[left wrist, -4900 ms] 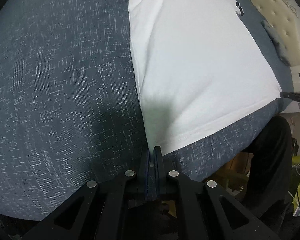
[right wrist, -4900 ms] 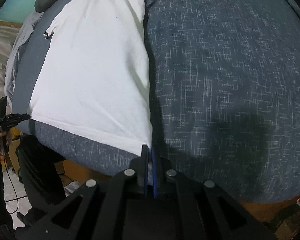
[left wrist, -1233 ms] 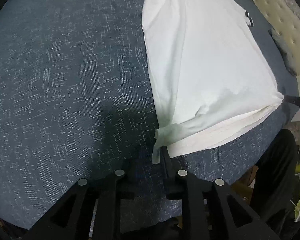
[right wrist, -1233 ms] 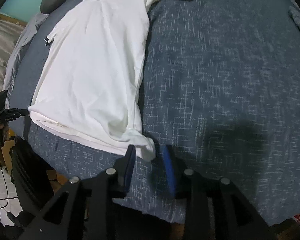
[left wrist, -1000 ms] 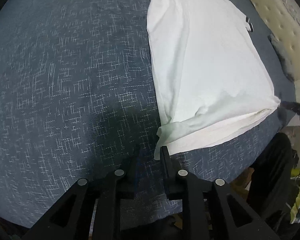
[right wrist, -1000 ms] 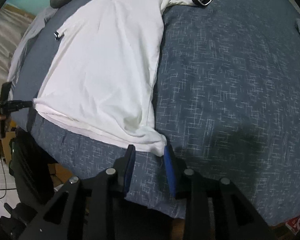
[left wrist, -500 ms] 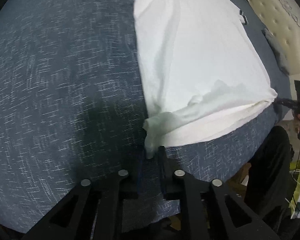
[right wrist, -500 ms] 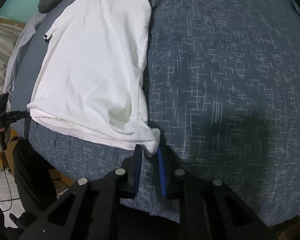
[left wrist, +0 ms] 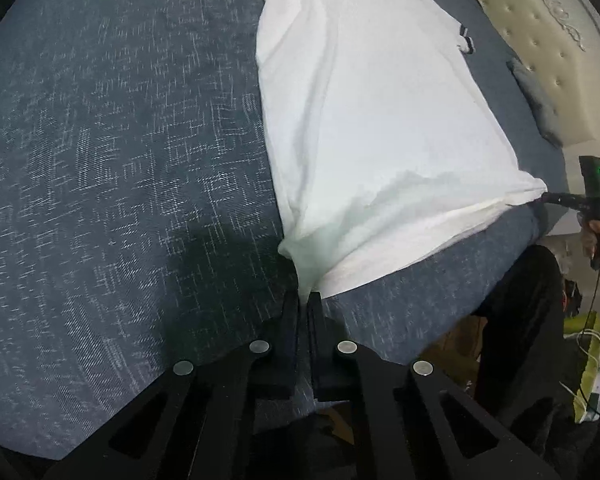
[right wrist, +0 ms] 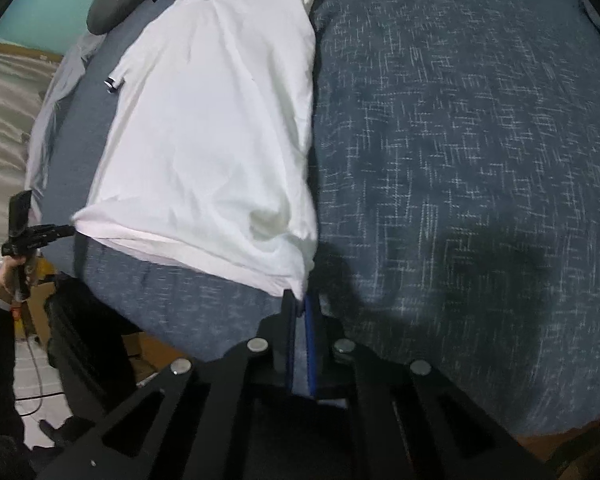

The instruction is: Fold clothes

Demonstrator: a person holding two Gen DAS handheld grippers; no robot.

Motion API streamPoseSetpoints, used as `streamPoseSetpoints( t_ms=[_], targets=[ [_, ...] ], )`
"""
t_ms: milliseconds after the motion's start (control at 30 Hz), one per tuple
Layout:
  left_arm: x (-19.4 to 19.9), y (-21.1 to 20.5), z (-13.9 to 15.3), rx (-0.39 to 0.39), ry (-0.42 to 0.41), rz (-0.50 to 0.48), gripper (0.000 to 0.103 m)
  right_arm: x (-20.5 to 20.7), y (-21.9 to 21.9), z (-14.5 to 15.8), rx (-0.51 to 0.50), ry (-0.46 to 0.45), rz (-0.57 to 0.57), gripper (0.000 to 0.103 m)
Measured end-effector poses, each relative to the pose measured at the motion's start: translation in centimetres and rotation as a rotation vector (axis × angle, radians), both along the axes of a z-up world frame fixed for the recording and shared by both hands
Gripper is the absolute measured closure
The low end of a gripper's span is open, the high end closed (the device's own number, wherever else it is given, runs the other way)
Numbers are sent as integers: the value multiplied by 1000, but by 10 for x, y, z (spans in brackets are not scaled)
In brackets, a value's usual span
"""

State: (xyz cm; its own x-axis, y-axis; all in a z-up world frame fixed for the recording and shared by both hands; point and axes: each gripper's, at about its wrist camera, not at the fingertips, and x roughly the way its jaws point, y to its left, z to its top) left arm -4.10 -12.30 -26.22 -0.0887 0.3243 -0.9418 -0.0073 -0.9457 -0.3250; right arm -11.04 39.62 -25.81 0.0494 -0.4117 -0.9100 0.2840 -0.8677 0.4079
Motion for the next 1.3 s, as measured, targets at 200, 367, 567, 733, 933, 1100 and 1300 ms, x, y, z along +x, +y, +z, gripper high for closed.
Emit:
streamPoseSetpoints(
  t_ms=[200,367,567,733,933,1100,1300],
  targets=[
    [40,-2,2,2,-9,-27,99,7,8,21,-36,-37,14,99],
    [44,-4,-9,-4,-44,-26,99,6,13,12,-23,-68,-11,99],
    [51,-11,-6,8,-46,-24,99,5,17,6,-56,-92,-20,99],
    [48,-8,0,14,-35,-33,99,7,19,19,-89,-100,-12,99],
    [18,6,-39,-20,-79,-17,99,1,23,7,-50,-88,-43,99],
    [10,5,-59,-46,-84,2,98,-5,21,-11,-7,-32,-61,99],
    [2,7,-69,-51,-69,16,98,-12,14,-25,43,28,-67,99]
  ],
)
